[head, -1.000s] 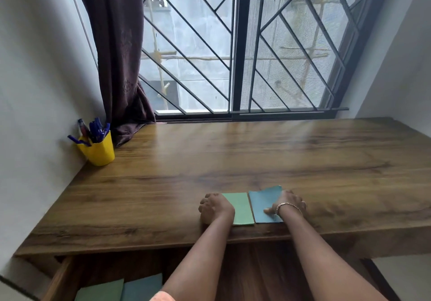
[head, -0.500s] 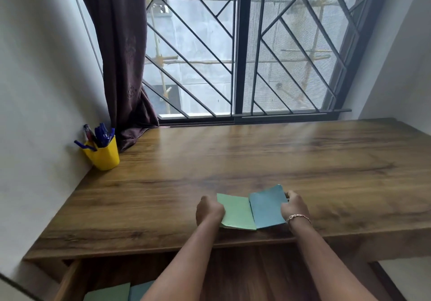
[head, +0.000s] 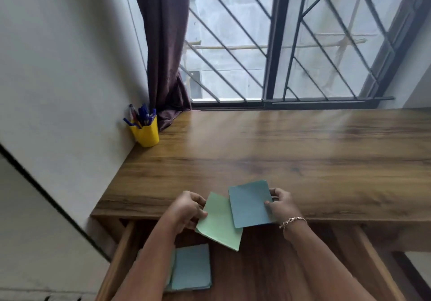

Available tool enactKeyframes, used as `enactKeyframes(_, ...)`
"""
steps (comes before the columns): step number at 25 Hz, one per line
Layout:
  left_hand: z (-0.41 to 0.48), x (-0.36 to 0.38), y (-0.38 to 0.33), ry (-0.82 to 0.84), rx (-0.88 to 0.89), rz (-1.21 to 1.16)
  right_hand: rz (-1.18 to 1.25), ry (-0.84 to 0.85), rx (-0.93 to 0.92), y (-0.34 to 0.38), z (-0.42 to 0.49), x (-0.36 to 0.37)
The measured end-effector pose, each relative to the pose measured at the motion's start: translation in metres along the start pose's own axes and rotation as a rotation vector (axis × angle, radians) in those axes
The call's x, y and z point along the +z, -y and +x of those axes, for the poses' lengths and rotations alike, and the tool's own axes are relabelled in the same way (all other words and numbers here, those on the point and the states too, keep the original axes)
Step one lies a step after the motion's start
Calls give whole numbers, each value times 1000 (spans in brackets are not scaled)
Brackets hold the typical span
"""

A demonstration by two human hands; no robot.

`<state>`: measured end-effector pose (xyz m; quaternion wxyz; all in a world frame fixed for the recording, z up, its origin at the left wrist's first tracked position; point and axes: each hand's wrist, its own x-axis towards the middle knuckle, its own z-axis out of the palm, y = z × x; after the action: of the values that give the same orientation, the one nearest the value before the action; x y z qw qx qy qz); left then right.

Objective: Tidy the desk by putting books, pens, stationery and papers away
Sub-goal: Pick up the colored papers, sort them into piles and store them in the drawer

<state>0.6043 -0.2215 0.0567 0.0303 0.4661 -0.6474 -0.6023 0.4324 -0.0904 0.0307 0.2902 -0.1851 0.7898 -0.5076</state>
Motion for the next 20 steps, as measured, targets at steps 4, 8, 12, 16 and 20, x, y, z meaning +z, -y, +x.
enactKeyframes(4,-21,-45,39,-70,-104,61,3,138,29,-10,-20,48)
enactKeyframes(8,-19,-78,88,-221,-237,143,-97,236,98,-40,-27,88)
enactKeyframes(12,0,-88,111,-327,-285,380,-242,197,199,-74,-24,116)
enactKeyframes(16,5,-77,117,-377,-304,606,-341,151,287,-90,-26,130)
enactKeyframes(20,14,-62,125,-428,-316,813,-391,121,339,-94,-29,140)
